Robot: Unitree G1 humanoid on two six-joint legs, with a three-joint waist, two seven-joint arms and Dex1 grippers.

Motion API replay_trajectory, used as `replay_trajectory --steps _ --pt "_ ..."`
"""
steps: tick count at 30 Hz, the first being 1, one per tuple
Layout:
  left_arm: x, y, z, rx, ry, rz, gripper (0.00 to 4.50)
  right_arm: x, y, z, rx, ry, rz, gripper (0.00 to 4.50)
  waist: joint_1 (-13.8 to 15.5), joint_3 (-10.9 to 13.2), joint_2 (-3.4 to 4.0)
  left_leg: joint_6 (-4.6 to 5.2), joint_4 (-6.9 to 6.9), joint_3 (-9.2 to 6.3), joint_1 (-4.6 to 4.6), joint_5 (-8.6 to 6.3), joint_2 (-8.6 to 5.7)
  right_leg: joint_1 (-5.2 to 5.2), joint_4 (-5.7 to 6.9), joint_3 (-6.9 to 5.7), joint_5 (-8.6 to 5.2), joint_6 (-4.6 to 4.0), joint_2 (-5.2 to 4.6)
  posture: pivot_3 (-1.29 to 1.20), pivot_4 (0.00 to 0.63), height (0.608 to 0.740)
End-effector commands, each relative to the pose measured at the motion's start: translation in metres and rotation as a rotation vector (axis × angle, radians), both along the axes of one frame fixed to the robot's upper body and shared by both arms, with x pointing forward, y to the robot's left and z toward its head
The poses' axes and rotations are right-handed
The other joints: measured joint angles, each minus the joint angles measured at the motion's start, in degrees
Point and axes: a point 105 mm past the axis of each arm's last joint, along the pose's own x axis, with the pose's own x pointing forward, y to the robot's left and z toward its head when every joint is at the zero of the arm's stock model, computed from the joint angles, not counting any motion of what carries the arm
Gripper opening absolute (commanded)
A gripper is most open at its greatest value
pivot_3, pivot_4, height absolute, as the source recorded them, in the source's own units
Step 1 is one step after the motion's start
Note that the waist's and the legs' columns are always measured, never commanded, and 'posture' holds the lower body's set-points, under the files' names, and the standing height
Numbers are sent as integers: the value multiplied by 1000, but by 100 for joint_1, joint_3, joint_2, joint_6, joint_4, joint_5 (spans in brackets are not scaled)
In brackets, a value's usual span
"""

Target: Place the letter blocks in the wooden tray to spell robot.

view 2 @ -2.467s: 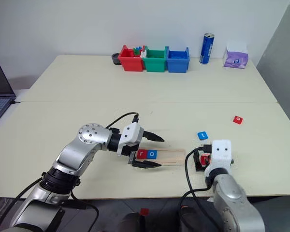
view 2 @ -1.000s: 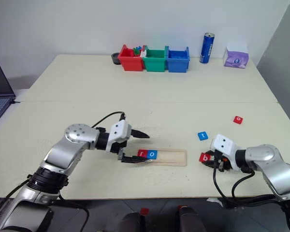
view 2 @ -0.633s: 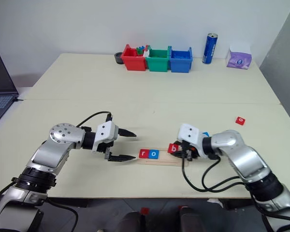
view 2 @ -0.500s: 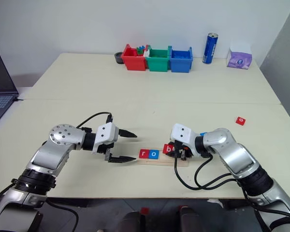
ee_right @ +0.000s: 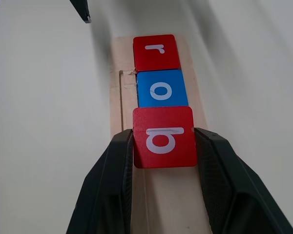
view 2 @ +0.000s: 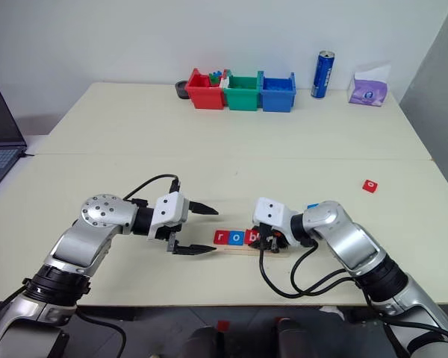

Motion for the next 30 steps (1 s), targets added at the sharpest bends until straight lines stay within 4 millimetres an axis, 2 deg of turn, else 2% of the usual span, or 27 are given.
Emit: replay_trajectory --steps 1,15,16,22,23,27,30 --pt "0 -2 7 -10 -34 -13 4500 2 4 8 2 -37 8 1462 -1 0 0 0 0 0 0 0 0 0 0 -1 0 0 0 0 150 740" --pt "0 -2 6 -11 -38 -11 4500 6 6 5 -16 -41 4 1462 -1 0 0 0 0 -1 0 0 0 0 0 -1 0 0 0 0 150 740" --pt "0 -2 6 -11 -38 -11 4500 6 6 6 -15 -42 4 2195 -1 0 0 0 0 0 0 0 0 0 0 -1 0 0 0 0 150 740" --pt "0 -2 5 -13 -37 -8 4500 6 7 13 7 -46 4 4286 -1 0 0 0 0 -1 0 0 0 0 0 -2 0 0 0 0 150 740" --pt "0 -3 5 -13 -37 -8 4500 6 7 16 18 -47 5 4447 -1 0 0 0 0 -1 0 0 0 0 0 -1 0 0 0 0 150 740" --pt "0 -3 5 -13 -37 -5 4500 2 7 37 95 -54 -4 4447 -1 1 1 0 0 -1 0 0 0 0 0 -1 0 0 0 0 150 740" --pt "-1 -2 4 -14 -37 -2 4500 -3 2 42 119 -68 -27 4447 0 1 1 0 0 -2 -1 0 0 0 0 -1 0 0 0 0 150 740"
